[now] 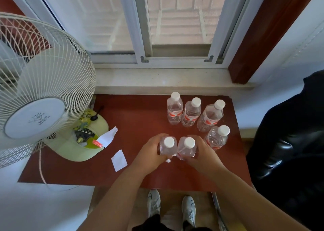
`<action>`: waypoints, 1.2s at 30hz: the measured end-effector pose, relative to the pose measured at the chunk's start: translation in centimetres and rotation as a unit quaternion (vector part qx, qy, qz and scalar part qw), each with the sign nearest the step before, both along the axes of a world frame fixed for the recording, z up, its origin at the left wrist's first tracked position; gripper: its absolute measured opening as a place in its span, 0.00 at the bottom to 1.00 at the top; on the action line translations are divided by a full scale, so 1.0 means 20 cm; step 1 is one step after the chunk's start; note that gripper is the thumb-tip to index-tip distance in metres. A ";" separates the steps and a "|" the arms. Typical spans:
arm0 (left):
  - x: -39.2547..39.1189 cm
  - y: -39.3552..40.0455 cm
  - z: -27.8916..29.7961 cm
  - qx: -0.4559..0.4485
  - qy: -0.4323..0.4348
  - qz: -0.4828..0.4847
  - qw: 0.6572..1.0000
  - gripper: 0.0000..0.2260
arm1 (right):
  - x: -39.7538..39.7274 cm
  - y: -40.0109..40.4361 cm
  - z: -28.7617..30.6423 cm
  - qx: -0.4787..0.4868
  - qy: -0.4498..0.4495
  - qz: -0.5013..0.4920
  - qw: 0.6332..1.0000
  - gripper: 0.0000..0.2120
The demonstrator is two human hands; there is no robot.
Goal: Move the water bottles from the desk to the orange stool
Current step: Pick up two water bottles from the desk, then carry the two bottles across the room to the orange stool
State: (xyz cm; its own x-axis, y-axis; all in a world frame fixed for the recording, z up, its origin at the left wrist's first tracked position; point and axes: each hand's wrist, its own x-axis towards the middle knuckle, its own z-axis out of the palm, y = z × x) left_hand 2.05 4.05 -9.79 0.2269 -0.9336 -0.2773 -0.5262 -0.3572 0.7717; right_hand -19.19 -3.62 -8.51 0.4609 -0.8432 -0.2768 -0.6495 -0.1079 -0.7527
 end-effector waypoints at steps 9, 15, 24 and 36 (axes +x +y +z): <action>-0.05 0.02 0.00 0.006 -0.002 0.020 1.000 0.30 | -0.01 0.04 -0.04 0.025 -0.012 -0.027 0.999 0.32; -0.10 0.08 0.20 -0.015 0.020 0.078 0.997 0.32 | -0.03 0.05 0.18 -0.008 -0.047 -0.056 0.997 0.36; -0.12 0.08 0.88 -0.169 0.002 0.101 0.981 0.32 | -0.14 0.01 0.83 -0.112 -0.050 -0.046 0.991 0.40; -0.26 0.12 1.17 -0.219 -0.021 0.103 0.970 0.36 | -0.30 0.08 1.14 -0.184 -0.066 -0.062 0.979 0.38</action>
